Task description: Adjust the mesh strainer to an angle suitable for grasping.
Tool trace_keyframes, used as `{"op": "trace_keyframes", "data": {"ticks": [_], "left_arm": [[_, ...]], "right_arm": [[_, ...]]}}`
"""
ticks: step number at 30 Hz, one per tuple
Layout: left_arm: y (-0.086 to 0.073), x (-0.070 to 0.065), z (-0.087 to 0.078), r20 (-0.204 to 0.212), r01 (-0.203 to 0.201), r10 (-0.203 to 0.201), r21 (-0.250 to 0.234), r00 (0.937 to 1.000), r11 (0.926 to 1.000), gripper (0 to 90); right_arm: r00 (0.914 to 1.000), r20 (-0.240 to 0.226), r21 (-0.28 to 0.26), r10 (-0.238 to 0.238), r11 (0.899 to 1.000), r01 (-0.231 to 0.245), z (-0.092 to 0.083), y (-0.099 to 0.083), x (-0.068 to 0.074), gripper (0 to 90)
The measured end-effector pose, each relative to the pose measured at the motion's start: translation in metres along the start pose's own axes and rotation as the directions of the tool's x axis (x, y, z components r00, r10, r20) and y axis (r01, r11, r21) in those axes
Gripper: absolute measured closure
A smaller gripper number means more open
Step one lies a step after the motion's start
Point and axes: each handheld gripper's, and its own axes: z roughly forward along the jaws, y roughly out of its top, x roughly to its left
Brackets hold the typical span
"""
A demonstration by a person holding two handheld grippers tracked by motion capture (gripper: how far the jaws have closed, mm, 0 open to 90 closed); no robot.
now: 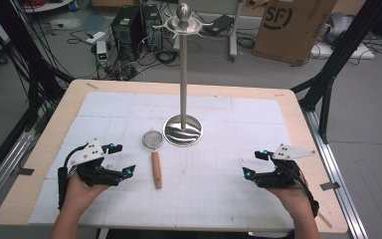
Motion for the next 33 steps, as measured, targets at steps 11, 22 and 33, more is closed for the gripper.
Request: {"op": "trace_keyframes", "data": {"ticks": [11,22,33], "left_arm": [[-0.001,0.0,0.002,0.03,0.003,-0.003,-0.009,0.9996,1.0,15.4],[0.004,-0.001,0.019,0.092,-0.015,0.012,0.03,0.9957,0.9994,27.7],[0.019,-0.006,0.057,0.097,-0.095,0.084,0.121,0.9917,0.9881,51.3]], "right_arm": [[1.0,0.008,-0.012,0.003,1.0,-0.003,-0.004,0.001,0.002,22.8],[0.9994,0.027,-0.03,0.02,0.999,-0.019,-0.013,0.0,-0.002,22.8],[0.9994,0.027,-0.034,0.021,0.999,-0.02,-0.015,0.0,0.0,22.8]]}}
